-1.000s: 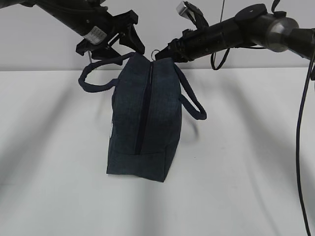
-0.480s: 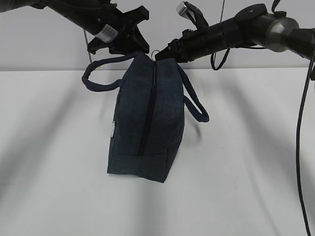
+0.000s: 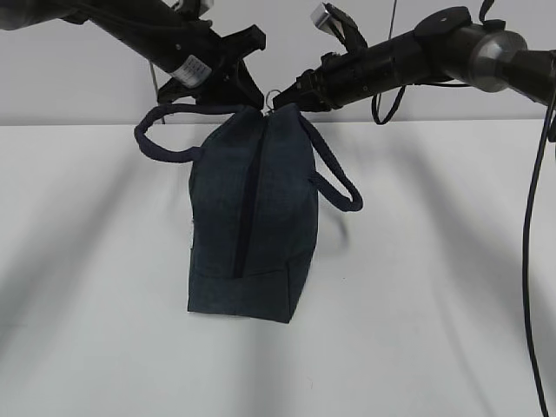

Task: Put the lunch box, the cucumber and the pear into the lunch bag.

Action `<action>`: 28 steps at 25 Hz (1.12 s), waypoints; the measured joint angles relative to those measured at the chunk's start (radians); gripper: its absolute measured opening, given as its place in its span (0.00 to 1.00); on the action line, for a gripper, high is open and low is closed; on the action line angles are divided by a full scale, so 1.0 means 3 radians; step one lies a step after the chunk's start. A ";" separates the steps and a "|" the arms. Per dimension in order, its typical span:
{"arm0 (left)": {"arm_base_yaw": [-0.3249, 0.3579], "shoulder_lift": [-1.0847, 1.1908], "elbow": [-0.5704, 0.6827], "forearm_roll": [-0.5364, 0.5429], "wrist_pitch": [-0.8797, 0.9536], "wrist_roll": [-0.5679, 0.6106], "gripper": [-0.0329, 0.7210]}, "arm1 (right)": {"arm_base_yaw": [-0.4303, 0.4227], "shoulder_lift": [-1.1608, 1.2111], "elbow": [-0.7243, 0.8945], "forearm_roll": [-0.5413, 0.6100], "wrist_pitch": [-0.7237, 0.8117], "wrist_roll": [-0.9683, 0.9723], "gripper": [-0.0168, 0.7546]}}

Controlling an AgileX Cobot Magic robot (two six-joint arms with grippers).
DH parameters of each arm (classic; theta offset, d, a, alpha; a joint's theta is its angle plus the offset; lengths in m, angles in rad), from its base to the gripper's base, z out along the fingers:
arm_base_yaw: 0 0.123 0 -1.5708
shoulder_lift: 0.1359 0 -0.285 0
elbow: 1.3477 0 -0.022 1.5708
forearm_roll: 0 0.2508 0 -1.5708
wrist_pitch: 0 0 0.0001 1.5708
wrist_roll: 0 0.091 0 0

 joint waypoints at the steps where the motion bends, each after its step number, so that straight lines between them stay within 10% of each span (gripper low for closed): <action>1: 0.0000 0.0008 0.0000 0.0027 0.0007 -0.0012 0.29 | 0.0000 0.0000 0.0000 0.0000 0.0006 0.0000 0.00; 8: 0.0000 0.0008 0.0000 0.0139 0.0091 -0.0026 0.71 | 0.0000 0.0000 0.0000 0.0000 0.0008 0.0000 0.00; 13: 0.0000 0.0008 0.0000 0.0172 0.0092 -0.0032 0.79 | 0.0000 0.0000 0.0000 0.0000 0.0008 0.0000 0.00; 23: 0.0000 0.0008 0.0000 0.0204 -0.0024 -0.0035 0.21 | 0.0000 0.0000 0.0000 -0.0002 0.0008 -0.0036 0.00; 28: -0.0010 0.0008 0.0000 0.0214 -0.0052 -0.0038 0.08 | 0.0000 0.0000 0.0000 -0.0002 0.0008 -0.0062 0.00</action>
